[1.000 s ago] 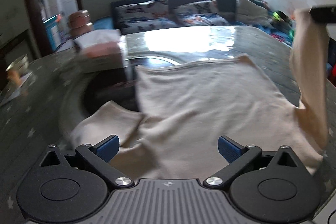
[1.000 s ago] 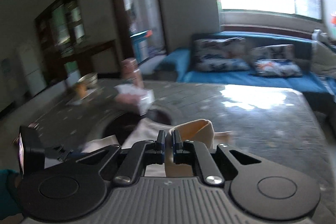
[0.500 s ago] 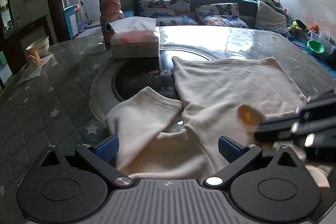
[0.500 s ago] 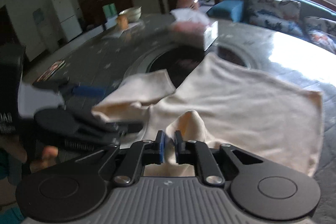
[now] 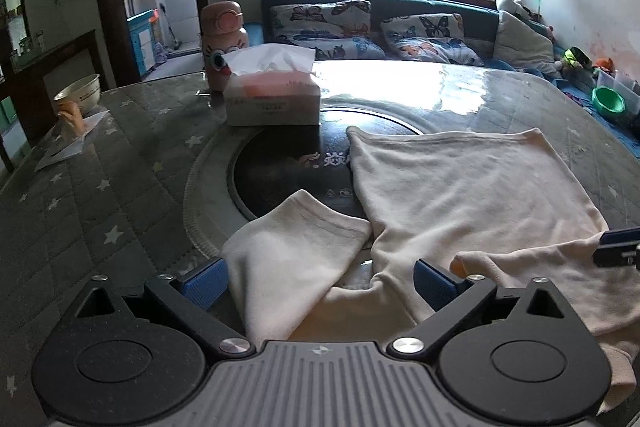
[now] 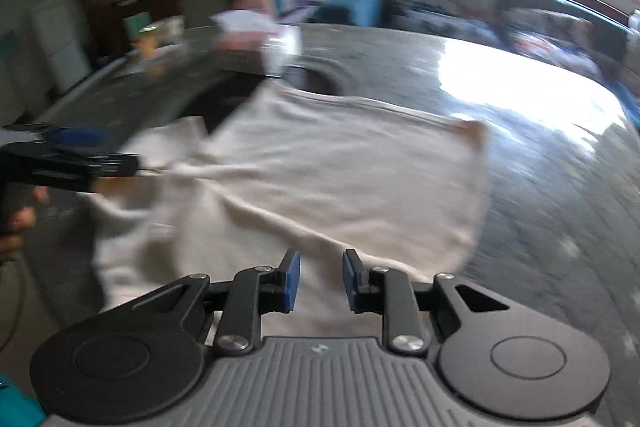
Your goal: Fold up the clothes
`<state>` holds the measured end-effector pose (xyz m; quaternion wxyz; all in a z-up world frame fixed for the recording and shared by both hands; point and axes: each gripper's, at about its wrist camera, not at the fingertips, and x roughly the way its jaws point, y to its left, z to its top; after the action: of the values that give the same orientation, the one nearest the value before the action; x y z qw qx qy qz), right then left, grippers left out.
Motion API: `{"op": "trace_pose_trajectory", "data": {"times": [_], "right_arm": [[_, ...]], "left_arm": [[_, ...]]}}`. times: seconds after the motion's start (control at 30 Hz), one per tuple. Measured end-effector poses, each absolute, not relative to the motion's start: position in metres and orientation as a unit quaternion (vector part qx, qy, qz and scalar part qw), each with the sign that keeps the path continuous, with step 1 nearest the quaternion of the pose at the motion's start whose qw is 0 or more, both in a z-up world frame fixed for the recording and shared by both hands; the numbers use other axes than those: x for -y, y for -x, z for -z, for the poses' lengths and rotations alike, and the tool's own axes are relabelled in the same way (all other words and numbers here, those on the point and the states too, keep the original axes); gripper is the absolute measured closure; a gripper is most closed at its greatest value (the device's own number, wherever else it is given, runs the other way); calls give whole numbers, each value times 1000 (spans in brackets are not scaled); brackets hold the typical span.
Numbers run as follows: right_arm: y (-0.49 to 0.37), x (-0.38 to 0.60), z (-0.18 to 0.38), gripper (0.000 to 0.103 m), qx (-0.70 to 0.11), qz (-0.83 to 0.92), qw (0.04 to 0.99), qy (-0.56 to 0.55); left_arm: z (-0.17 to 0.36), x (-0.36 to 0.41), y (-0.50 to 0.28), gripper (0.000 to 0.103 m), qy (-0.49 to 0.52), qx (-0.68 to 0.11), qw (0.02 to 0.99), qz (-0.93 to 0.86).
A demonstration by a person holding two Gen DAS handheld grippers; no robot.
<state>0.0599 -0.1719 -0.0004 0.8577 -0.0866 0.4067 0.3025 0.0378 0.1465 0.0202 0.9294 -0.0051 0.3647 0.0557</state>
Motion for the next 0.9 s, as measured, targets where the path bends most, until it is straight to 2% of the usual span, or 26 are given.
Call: {"op": "trace_pose_trajectory", "data": {"times": [0.1,0.27,0.9], "right_arm": [[-71,182,12,85,-421,-283,858,85],[-68,171,6,84,-404,-298,859,102],[-100,17,-6,84,-396,-433,797,143]], "left_arm": [[-16,-146,-44,12,-1,-370,927,-55],[-12,-146,-55,16,0,-378,925,-40],[-12,-181,-53,17,16,-378,923,-68]]}}
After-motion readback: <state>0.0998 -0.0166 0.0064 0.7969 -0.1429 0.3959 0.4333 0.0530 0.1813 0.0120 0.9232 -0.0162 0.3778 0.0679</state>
